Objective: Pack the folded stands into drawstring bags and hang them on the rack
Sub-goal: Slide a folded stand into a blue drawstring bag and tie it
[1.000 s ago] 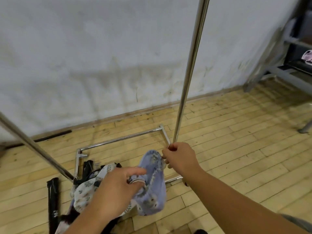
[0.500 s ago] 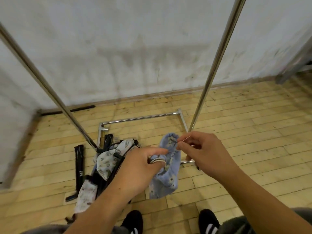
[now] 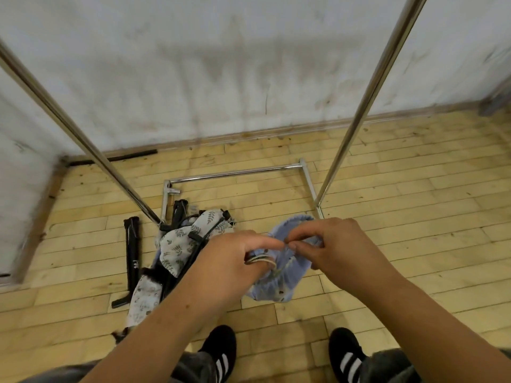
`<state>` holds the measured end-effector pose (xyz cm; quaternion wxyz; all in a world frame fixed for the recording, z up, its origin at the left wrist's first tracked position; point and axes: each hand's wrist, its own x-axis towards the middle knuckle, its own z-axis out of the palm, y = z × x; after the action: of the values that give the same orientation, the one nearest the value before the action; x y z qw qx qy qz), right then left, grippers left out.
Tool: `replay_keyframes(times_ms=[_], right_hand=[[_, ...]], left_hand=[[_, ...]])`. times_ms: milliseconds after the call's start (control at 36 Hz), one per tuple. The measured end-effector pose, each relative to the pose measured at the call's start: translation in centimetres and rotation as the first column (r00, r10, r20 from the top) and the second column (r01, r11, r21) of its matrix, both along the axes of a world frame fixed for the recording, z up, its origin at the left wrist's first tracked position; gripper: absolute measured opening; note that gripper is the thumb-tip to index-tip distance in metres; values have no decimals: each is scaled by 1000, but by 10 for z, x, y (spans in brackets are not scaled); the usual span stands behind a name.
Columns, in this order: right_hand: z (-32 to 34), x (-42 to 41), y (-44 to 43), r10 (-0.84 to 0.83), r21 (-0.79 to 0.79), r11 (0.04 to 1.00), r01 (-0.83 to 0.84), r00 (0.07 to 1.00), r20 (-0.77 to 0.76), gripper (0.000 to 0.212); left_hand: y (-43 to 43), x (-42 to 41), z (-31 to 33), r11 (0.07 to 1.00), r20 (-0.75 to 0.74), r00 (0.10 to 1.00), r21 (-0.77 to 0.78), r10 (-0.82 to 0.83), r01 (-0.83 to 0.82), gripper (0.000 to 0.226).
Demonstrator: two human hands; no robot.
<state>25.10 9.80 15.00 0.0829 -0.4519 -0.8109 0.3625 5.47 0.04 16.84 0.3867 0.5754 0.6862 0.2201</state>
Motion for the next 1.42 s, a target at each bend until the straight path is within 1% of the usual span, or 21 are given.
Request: replay_keyframes(times_ms=[139,250,417,583,694,778,944,1083,1139,1222,1333,1417], right_hand=[[-6,1,2,35,-5,999,-35,993,111,14],[-6,5,2,29,-9,1000,-28,987,161,19],[-6,7,2,43,-15,999,-40,971,233,26],[-7,6,2,60,-34,998,-53,969,241,32],[-5,6,-1,62,-51,997,-51,964,257,44],[-5,6,-1,58,-49,998,-46,960,275,49],[-8,7,-1,63,-51,997,-50,954,294,75],[-7,7,-1,10,8,1000,-12,961,276,73],[-6,7,-1,-22,18,1000,18,957,290,76],[-6,7,-1,-27,10,1000,25,963,267,80],[-6,5,1,0,-42,999,8,982,188,80],[-6,2,1,21,-68,998,-14,994,107,71]], left_hand=[[-3,-2,-4,999,12,999,17,31,-31,35],[-4,-3,-6,999,25,999,28,41,-42,32],[-2,-4,-8,997,-10,1000,65,29,-28,33],[-2,-6,-10,996,-25,998,68,51,-49,32],[-2,-6,-9,995,-33,998,81,55,-52,33],[-1,-6,-10,995,-41,998,91,54,-50,33],[-1,-4,-10,995,-62,997,92,45,-39,34],[0,-3,-9,993,-61,996,105,65,-58,33],[0,-4,-8,991,-57,995,114,79,-72,34],[1,-5,-8,988,-53,993,115,106,-99,34],[1,-6,-8,986,-53,990,112,133,-127,33],[1,-9,-7,983,-70,984,88,165,-158,32]])
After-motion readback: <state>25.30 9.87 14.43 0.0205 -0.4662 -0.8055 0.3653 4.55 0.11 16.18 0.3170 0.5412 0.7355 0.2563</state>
